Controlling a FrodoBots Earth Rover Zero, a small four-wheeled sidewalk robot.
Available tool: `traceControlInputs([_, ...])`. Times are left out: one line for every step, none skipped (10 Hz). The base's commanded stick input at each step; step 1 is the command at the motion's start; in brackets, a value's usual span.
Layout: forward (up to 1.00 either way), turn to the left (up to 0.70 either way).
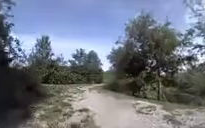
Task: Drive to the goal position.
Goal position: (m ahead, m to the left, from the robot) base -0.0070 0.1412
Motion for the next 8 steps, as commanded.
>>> traceControlInputs([0.50, 0.00])
traceControlInputs([0.50, 0.00])
traceControlInputs([0.50, 0.18])
traceControlInputs([0.50, 0.39])
traceControlInputs([0.50, 0.50])
traceControlInputs([0.50, 0.50])
traceControlInputs([0.50, 0.50])
traceControlInputs([0.50, 0.50])
